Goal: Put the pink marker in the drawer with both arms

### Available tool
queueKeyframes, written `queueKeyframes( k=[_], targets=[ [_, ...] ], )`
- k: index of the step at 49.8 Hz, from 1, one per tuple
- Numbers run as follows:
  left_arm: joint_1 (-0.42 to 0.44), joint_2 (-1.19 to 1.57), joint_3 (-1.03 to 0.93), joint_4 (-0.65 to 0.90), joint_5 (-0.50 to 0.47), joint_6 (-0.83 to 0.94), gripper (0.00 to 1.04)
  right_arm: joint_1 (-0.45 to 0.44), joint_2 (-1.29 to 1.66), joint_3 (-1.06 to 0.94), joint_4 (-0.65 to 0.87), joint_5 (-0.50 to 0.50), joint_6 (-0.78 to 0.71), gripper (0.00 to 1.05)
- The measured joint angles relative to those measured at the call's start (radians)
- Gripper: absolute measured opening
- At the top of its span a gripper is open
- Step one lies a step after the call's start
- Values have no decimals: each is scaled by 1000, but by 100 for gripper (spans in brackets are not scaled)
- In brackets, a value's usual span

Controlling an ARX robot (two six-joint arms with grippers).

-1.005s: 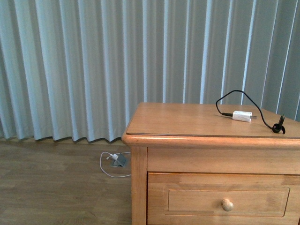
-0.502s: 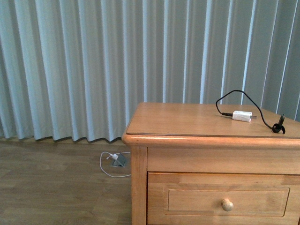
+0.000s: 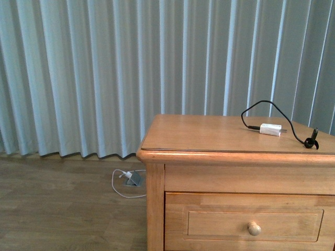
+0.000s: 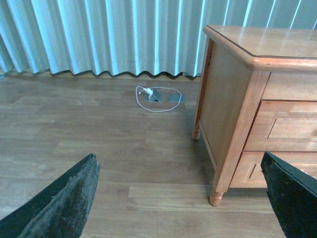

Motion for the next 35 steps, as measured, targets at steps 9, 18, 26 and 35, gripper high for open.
queueKeyframes(
  k=[9,18,26,35],
  targets=[
    [0,0,0,0,0,0,99,0,0,0,0,0,0,33],
    [0,0,0,0,0,0,99,0,0,0,0,0,0,64],
    [0,0,0,0,0,0,99,0,0,0,0,0,0,92],
    [0,0,0,0,0,0,99,0,0,0,0,0,1,96]
  ],
)
